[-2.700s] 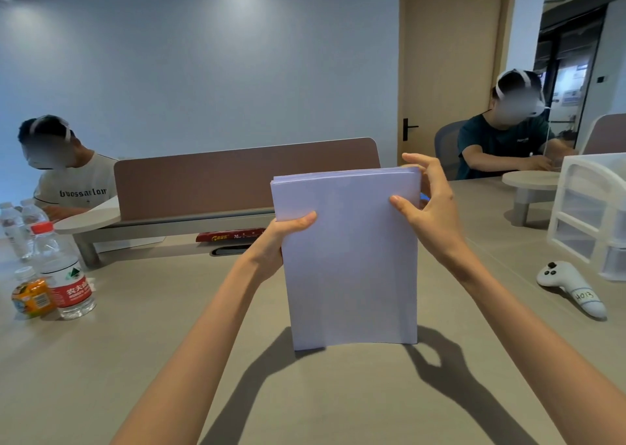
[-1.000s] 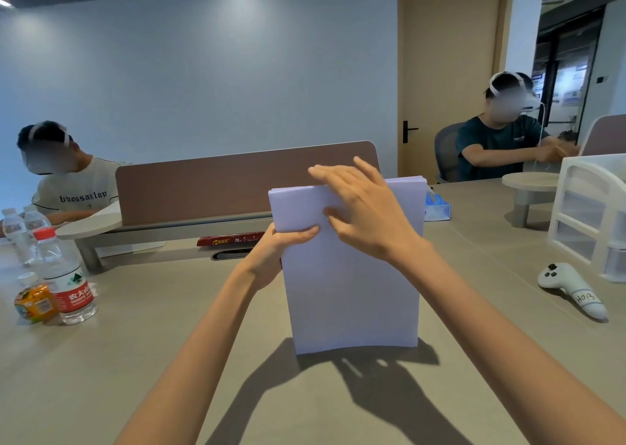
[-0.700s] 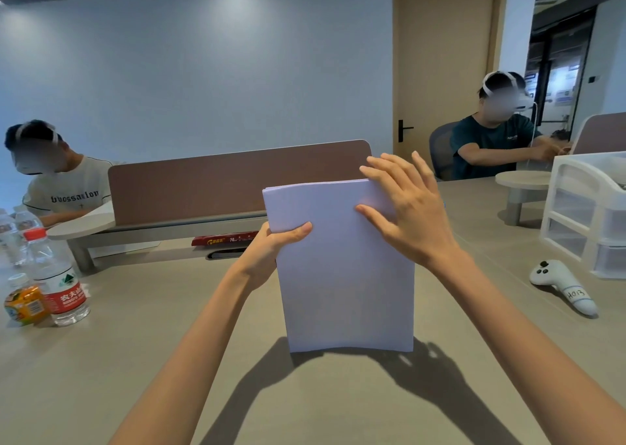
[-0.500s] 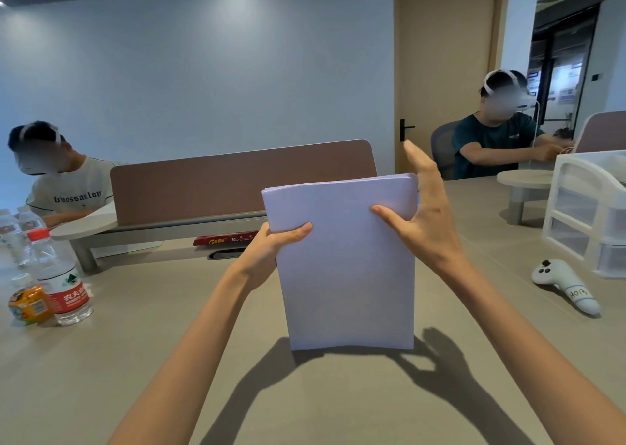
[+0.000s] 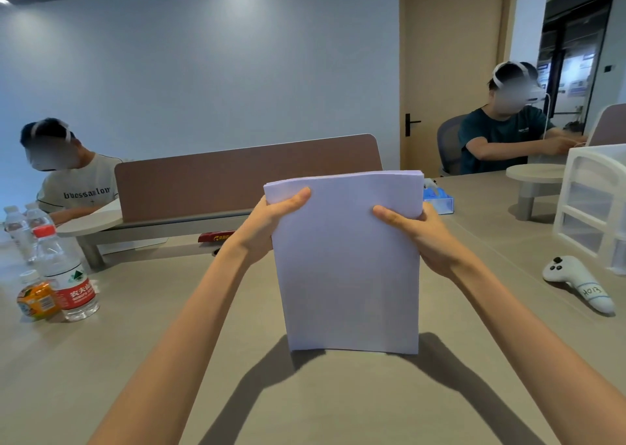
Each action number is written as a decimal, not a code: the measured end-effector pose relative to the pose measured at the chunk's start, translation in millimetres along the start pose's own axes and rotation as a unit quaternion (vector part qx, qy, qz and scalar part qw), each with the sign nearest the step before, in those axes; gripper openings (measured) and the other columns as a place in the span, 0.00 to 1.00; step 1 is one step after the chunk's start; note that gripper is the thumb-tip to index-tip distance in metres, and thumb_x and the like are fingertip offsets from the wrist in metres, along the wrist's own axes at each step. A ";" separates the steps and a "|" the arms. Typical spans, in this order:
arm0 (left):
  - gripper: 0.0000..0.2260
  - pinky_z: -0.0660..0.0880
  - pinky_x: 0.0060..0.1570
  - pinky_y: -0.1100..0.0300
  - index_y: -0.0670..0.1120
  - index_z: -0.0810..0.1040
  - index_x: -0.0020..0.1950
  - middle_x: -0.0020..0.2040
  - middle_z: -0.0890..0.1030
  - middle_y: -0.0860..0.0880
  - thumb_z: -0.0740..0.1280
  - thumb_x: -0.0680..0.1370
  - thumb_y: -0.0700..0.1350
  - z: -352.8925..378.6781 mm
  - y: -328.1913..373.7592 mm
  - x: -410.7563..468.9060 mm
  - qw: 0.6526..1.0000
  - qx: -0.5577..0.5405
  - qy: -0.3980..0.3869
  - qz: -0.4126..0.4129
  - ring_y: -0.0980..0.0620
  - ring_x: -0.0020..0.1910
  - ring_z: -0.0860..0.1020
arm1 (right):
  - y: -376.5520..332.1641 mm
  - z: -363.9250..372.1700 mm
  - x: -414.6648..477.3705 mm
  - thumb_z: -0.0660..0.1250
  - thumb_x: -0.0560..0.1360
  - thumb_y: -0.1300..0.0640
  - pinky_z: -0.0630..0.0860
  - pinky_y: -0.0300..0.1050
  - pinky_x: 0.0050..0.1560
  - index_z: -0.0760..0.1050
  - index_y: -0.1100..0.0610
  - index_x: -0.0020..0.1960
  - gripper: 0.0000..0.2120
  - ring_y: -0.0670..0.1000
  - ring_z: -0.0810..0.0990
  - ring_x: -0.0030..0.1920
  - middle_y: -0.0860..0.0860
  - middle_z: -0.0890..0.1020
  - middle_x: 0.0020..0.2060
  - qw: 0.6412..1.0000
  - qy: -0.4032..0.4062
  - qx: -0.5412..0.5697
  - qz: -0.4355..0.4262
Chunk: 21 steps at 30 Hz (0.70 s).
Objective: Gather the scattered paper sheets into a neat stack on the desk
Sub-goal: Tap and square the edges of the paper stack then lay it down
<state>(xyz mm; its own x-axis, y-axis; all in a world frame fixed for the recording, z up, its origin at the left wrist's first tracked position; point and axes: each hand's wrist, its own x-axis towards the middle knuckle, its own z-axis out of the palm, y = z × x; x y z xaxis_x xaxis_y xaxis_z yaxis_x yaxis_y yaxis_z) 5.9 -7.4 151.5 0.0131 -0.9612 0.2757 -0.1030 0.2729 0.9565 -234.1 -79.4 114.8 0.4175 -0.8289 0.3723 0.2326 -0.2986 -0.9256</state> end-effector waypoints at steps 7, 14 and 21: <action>0.15 0.81 0.48 0.49 0.40 0.80 0.59 0.52 0.83 0.41 0.70 0.76 0.47 4.0 10.8 11.6 0.994 -0.047 0.073 0.068 0.44 0.47 0.83 | -18.2 6.8 2.9 0.70 0.74 0.58 0.83 0.49 0.46 0.80 0.57 0.53 0.08 0.54 0.84 0.46 0.56 0.84 0.48 0.993 0.061 -0.005 -0.096; 0.30 0.77 0.57 0.44 0.47 0.75 0.67 0.62 0.79 0.41 0.73 0.69 0.58 6.3 -30.1 4.1 0.997 -0.057 -0.034 -0.031 0.40 0.60 0.79 | 18.8 -4.1 -3.2 0.72 0.72 0.58 0.82 0.53 0.50 0.76 0.58 0.62 0.18 0.58 0.83 0.53 0.56 0.83 0.53 0.998 0.043 0.030 0.020; 0.20 0.78 0.55 0.46 0.46 0.73 0.68 0.61 0.81 0.44 0.64 0.77 0.50 9.7 -35.0 1.8 0.999 -0.035 -0.024 -0.023 0.44 0.58 0.80 | 25.6 -7.7 -8.4 0.72 0.72 0.60 0.82 0.54 0.50 0.77 0.58 0.61 0.18 0.57 0.84 0.51 0.54 0.84 0.52 0.999 0.036 0.030 0.013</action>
<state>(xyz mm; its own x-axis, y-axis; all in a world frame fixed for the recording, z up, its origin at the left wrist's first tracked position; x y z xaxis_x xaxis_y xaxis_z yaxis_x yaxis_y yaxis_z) -0.1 -19.2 117.6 -0.0319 -0.9731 0.2281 -0.0330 0.2291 0.9728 -238.4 -83.7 87.4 0.3597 -0.8690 0.3397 0.2757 -0.2488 -0.9285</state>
